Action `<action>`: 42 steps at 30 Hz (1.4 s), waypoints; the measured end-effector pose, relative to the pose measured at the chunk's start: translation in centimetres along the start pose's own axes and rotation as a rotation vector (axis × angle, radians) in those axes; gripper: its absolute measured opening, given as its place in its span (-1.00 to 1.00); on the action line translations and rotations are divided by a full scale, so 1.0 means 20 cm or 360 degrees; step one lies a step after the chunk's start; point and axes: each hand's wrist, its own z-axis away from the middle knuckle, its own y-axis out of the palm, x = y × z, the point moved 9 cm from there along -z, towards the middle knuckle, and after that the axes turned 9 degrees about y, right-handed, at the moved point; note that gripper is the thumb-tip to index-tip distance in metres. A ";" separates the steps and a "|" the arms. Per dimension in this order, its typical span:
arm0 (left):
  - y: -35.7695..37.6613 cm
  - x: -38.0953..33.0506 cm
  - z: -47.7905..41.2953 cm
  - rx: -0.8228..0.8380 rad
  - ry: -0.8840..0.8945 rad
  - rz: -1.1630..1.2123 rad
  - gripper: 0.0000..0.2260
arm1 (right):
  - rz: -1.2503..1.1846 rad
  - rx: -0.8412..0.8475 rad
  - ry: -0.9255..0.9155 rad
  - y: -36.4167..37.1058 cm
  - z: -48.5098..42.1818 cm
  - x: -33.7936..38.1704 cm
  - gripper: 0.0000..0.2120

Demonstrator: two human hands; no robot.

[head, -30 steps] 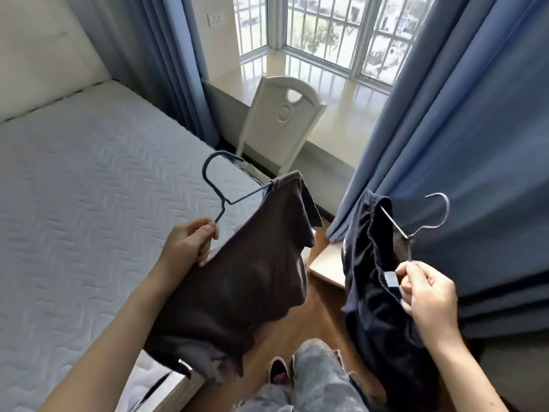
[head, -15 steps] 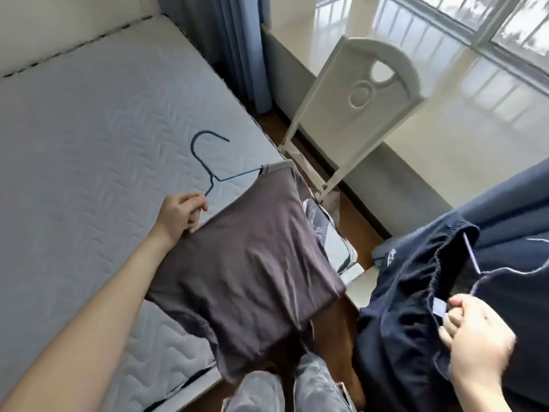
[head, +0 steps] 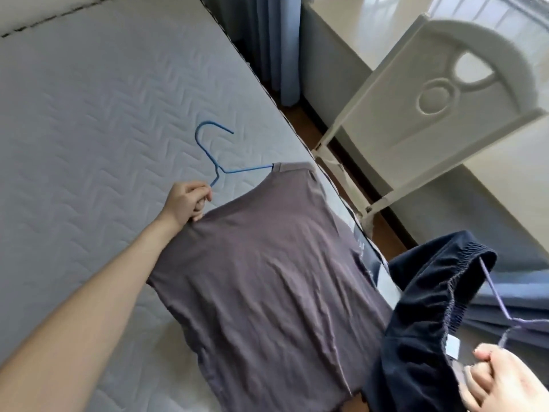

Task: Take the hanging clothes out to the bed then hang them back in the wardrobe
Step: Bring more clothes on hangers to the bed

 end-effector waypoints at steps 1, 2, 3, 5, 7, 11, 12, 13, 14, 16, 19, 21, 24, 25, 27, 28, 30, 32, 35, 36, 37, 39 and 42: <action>-0.01 0.08 -0.08 -0.0004 -0.0001 -0.0026 -0.72 | -0.0017 -0.0011 -0.0013 0.11 -0.02 -0.04 -0.74; -0.01 0.15 -0.16 -0.0011 0.0002 -0.0067 -0.71 | -0.0032 0.0003 0.0004 0.22 -0.04 -0.10 -0.73; -0.02 0.24 -0.24 -0.0028 0.0008 -0.0123 -0.71 | -0.0052 0.0034 0.0038 0.34 -0.08 -0.17 -0.72; -0.04 0.39 -0.39 -0.0071 0.0025 -0.0261 -0.72 | -0.0148 0.0139 0.0080 0.58 -0.15 -0.31 -0.70; -0.04 0.53 -0.53 -0.0098 0.0055 -0.0408 -0.74 | -0.0248 0.0238 0.0020 0.84 -0.21 -0.43 -0.70; 0.00 0.78 -0.71 -0.0129 0.0145 -0.0756 -0.76 | -0.0332 0.0231 -0.0120 1.32 -0.29 -0.71 -0.67; 0.00 0.84 -0.73 -0.0146 0.0151 -0.0815 -0.76 | -0.0343 0.0255 -0.0118 1.43 -0.31 -0.78 -0.68; 0.01 0.91 -0.75 -0.0169 0.0134 -0.0840 -0.76 | -0.0332 0.0275 -0.0111 1.51 -0.36 -0.85 -0.68; 0.01 0.97 -0.77 -0.0201 0.0106 -0.0851 -0.76 | -0.0310 0.0286 -0.0110 1.58 -0.39 -0.91 -0.68; 0.02 1.08 -0.78 -0.0298 0.0096 -0.0895 -0.76 | -0.0245 0.0289 -0.0146 1.66 -0.45 -1.03 -0.68; 0.04 1.15 -0.79 -0.0477 0.0235 -0.0978 -0.80 | -0.0064 0.0222 -0.0249 1.70 -0.54 -1.16 -0.66; 0.03 1.17 -0.76 -0.0621 0.0340 -0.1005 -0.84 | -0.0001 0.0204 -0.0292 1.71 -0.58 -1.21 -0.63; 0.01 1.16 -0.71 -0.0829 0.0510 -0.0980 -0.92 | 0.0066 0.0198 -0.0267 1.73 -0.66 -1.30 -0.68; 0.00 1.17 -0.71 -0.0860 0.0530 -0.0973 -0.93 | 0.0129 0.0179 -0.0288 1.75 -0.68 -1.32 -0.71; 0.01 1.18 -0.73 -0.0836 0.0542 -0.1003 -0.94 | 0.0276 0.0130 -0.0407 1.77 -0.69 -1.32 -0.72; 0.01 1.18 -0.74 -0.0801 0.0555 -0.1024 -0.94 | 0.0330 0.0100 -0.0481 1.77 -0.70 -1.31 -0.69; 0.03 1.15 -0.76 -0.0696 0.0553 -0.1051 -0.94 | 0.0429 0.0063 -0.0577 1.78 -0.68 -1.26 -0.66; 0.04 1.13 -0.79 -0.0526 0.0433 -0.1128 -0.92 | 0.0523 0.0081 -0.0489 1.79 -0.67 -1.27 -0.65; 0.02 1.05 -0.75 -0.0285 0.0143 -0.1292 -0.80 | 0.0270 0.0260 -0.0183 1.77 -0.61 -1.21 -0.72; 0.01 0.99 -0.70 -0.0268 0.0066 -0.1244 -0.74 | 0.0148 0.0297 -0.0101 1.74 -0.57 -1.15 -0.71; -0.01 0.93 -0.63 -0.0272 0.0022 -0.1155 -0.71 | 0.0029 0.0319 -0.0050 1.69 -0.52 -1.07 -0.69; -0.02 0.72 -0.46 -0.0259 0.0073 -0.1002 -0.75 | -0.0166 0.0345 -0.0016 1.53 -0.35 -0.84 -0.70; -0.03 0.36 -0.10 -0.0201 0.0211 -0.0806 -0.81 | -0.0243 0.0302 -0.0040 1.16 -0.12 -0.52 -0.70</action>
